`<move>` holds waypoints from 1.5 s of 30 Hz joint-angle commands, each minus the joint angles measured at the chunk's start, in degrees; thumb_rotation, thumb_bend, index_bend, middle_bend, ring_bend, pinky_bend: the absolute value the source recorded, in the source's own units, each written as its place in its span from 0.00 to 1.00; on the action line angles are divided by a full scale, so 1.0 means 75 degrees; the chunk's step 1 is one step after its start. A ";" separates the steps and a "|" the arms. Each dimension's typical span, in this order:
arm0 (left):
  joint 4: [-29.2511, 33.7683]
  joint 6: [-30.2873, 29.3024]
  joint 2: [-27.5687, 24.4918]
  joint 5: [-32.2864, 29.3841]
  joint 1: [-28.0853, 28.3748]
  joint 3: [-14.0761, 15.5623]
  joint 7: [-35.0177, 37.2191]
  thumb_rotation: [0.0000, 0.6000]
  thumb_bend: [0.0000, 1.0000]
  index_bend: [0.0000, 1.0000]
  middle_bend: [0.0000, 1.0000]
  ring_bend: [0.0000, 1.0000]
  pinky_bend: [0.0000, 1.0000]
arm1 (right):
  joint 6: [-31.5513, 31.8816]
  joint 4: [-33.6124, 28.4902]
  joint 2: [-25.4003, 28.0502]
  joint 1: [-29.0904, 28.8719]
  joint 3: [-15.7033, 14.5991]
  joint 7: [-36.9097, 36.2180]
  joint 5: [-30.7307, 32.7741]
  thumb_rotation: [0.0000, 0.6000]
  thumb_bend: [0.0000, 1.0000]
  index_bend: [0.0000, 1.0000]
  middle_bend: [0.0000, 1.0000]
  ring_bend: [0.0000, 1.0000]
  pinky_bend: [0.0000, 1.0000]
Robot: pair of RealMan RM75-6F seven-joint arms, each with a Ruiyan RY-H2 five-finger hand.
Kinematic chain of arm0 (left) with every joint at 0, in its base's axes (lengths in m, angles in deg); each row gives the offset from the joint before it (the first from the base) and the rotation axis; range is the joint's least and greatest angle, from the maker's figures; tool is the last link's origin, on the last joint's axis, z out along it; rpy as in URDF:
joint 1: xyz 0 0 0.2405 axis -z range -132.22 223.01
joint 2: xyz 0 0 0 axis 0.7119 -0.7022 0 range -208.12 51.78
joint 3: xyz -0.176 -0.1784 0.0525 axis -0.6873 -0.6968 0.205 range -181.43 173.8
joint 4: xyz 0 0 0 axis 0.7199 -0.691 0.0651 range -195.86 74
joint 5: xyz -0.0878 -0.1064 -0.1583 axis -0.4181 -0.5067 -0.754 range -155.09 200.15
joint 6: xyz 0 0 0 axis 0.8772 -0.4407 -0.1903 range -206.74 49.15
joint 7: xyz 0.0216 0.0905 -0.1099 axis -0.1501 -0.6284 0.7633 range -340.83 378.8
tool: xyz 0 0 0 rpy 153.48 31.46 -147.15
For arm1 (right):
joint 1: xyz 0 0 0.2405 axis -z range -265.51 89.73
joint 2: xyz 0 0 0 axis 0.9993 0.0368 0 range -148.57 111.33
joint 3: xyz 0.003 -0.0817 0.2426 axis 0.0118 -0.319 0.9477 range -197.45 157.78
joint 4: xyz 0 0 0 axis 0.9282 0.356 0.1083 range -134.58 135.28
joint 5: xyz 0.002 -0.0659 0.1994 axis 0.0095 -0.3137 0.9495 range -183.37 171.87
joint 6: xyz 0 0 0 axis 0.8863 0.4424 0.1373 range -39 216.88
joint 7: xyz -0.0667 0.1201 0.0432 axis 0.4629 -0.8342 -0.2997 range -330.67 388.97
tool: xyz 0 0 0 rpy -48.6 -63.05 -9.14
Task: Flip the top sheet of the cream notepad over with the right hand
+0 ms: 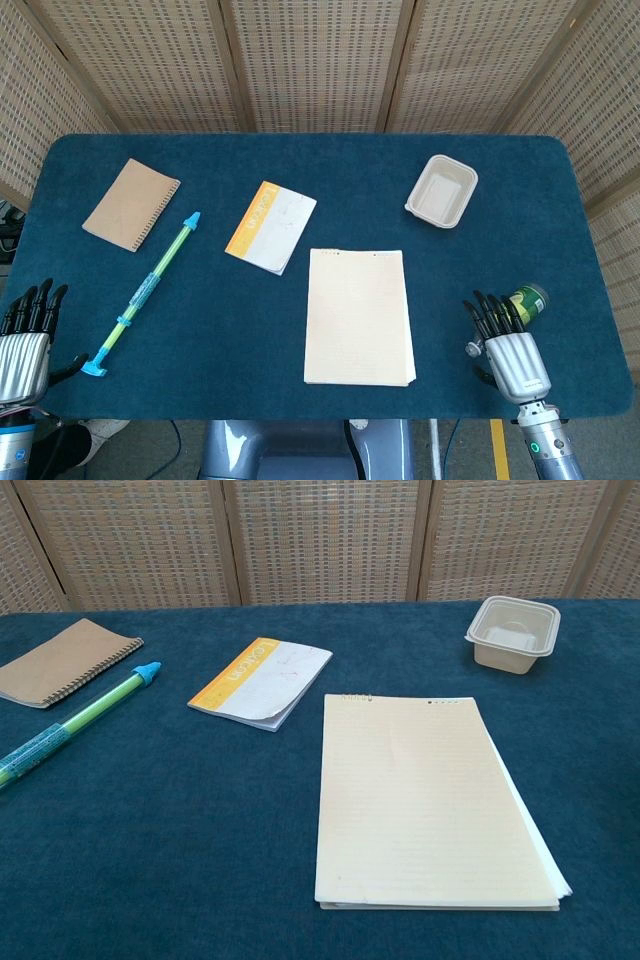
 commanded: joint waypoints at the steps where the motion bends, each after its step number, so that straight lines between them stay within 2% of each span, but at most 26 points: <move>1: -0.0002 -0.0002 -0.0002 -0.0002 0.0002 -0.0008 0.0012 1.00 0.00 0.00 0.00 0.00 0.09 | 0.0009 0.0006 -0.0002 0.0000 -0.0006 -0.0001 -0.0022 1.00 0.01 0.00 0.00 0.00 0.00; 16: 0.0045 -0.0005 -0.0053 0.0007 -0.0010 -0.0008 0.0145 1.00 0.00 0.00 0.00 0.00 0.09 | 0.0036 -0.0056 0.0024 -0.0012 -0.0042 -0.0292 -0.0135 1.00 0.02 0.00 0.00 0.00 0.00; 28: 0.0114 0.0010 -0.0106 0.0054 -0.0023 0.0043 0.0107 1.00 0.00 0.00 0.00 0.00 0.09 | 0.0037 -0.0225 0.0044 0.0020 -0.0264 -0.0438 -0.0419 1.00 0.03 0.00 0.00 0.00 0.00; 31: 0.0141 -0.0005 -0.0118 0.0062 -0.0028 0.0040 0.0122 1.00 0.00 0.00 0.00 0.00 0.09 | 0.0000 -0.0266 -0.0005 0.0014 -0.0356 -0.0410 -0.0541 1.00 0.06 0.00 0.00 0.00 0.00; 36: 0.0153 0.0007 -0.0159 0.0013 -0.0035 0.0020 0.0209 1.00 0.00 0.00 0.00 0.00 0.09 | -0.0153 -0.0329 -0.0200 -0.0025 -0.0465 -0.0222 -0.0673 1.00 0.18 0.00 0.00 0.00 0.00; 45: 0.0131 0.0056 -0.0200 -0.0030 -0.0021 0.0003 0.0316 1.00 0.00 0.00 0.00 0.00 0.09 | -0.0634 -0.0524 -0.0740 -0.0183 -0.0626 0.0161 -0.0813 1.00 0.21 0.00 0.00 0.00 0.00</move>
